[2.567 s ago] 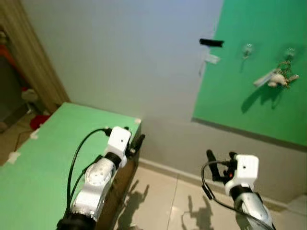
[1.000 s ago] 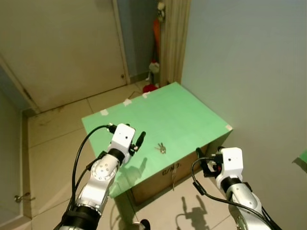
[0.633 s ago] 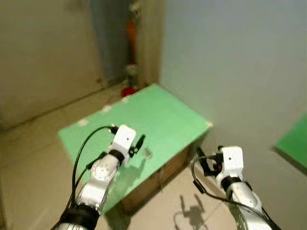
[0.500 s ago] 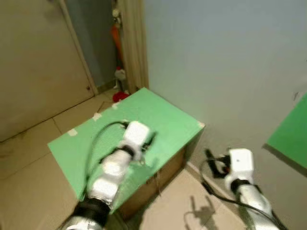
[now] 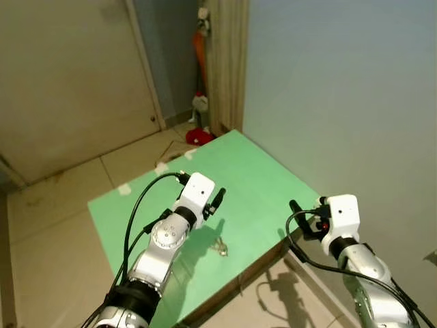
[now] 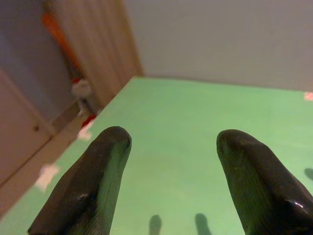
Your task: Hang keys on a hook
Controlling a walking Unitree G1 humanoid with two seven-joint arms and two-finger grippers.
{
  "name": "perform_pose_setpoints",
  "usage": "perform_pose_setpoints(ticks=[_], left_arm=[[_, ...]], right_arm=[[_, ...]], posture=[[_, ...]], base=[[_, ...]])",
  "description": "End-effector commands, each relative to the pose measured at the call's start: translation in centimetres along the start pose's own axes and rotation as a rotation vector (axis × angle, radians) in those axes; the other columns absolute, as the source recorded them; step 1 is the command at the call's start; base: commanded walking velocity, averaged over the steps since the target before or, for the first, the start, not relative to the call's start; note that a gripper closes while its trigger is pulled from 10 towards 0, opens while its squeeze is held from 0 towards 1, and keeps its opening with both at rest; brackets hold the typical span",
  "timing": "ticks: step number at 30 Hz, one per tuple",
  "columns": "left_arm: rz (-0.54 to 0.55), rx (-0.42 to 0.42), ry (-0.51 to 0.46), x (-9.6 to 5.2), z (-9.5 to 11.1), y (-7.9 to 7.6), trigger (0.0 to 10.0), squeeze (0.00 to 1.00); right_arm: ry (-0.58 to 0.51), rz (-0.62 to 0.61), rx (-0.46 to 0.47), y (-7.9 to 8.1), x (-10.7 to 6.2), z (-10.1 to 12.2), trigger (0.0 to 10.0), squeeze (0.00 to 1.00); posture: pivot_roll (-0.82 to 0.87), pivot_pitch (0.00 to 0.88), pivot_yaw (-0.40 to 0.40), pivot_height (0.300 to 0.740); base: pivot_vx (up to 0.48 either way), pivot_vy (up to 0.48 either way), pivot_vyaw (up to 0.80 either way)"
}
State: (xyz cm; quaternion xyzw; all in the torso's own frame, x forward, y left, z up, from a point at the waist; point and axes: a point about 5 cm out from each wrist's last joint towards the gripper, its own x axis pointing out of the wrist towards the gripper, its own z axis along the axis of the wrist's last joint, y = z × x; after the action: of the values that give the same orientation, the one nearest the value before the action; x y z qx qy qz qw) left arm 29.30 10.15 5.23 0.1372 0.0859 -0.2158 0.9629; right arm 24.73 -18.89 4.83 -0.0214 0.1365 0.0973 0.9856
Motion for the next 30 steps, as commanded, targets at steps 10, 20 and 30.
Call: perform_pose_setpoints(ticks=[10, 20, 30], left_arm=[[0.057, -0.005, 0.006, -0.9, -0.4, 0.4, 10.0, 0.00], [0.045, -0.038, -0.025, -7.3, -0.9, 3.0, 10.0, 0.00], [0.017, 0.068, 0.073, -15.9, -3.8, 2.7, 10.0, 0.00]], right_arm=[[0.078, 0.320, -0.057, 3.6, 0.8, 0.1, 10.0, 0.00], [0.124, 0.222, -0.131, 2.9, 4.8, -0.5, 10.0, 0.00], [0.151, 0.260, -0.165, 3.9, 5.7, -1.6, 10.0, 0.00]], posture=[[-0.07, 0.027, -0.018, 0.740], [0.10, 0.157, 0.003, 0.740], [0.22, 0.333, -0.034, 0.740]], base=[[0.000, 0.000, 0.00], [0.000, 0.000, 0.00], [0.000, 0.000, 0.00]])
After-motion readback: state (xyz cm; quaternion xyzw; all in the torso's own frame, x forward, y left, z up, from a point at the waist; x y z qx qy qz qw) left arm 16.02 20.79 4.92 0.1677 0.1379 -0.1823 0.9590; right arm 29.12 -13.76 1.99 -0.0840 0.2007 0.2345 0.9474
